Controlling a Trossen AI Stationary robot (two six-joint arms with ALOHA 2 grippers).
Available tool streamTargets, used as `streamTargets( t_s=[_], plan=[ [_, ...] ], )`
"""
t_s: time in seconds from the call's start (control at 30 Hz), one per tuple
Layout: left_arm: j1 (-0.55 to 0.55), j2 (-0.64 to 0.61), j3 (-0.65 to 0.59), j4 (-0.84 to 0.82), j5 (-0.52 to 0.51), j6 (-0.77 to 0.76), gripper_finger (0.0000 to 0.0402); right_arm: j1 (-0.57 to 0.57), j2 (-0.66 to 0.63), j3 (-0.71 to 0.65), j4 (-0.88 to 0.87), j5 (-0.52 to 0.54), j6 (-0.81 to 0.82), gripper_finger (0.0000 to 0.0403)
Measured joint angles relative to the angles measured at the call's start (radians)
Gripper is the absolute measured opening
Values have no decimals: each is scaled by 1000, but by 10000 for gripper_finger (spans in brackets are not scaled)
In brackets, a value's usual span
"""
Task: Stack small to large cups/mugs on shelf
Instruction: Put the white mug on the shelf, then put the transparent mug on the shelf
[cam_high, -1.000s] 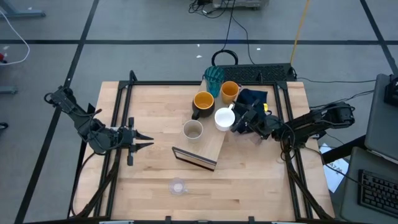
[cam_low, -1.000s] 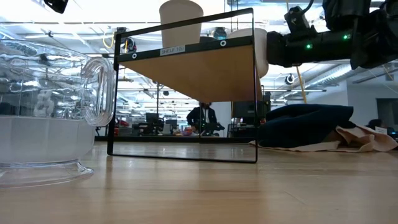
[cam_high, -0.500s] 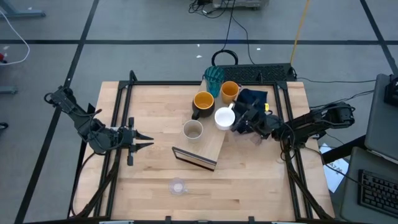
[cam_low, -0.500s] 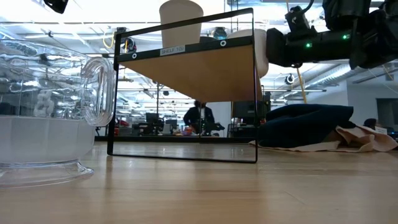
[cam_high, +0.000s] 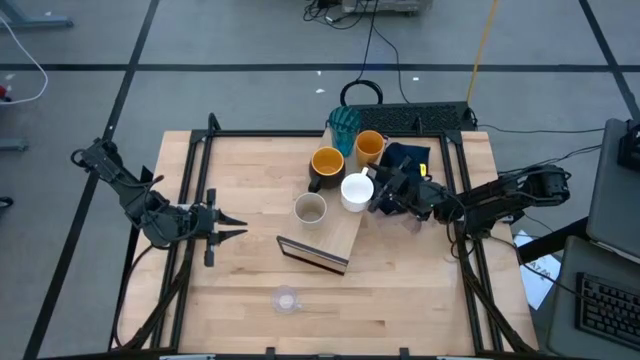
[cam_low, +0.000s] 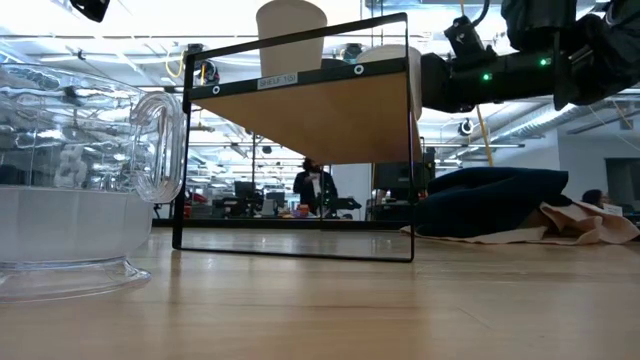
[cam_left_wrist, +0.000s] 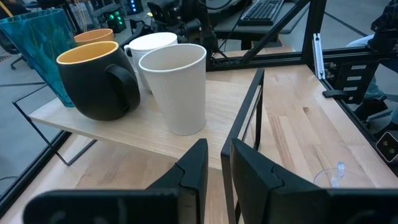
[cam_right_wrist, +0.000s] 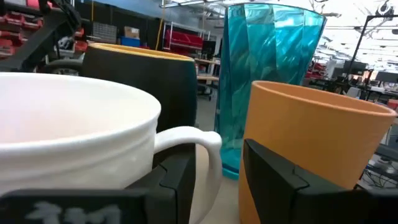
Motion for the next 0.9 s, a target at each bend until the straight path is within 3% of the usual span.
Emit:
streamTargets(
  t_s=[0.4, 0.9],
  plan=[
    [0, 0, 0, 0, 1, -7, 69, 10, -13, 0, -60, -1, -23, 126],
    [0, 0, 0, -20, 1, -20, 69, 23, -187, 0, -307, 1, 2, 126]
  ],
)
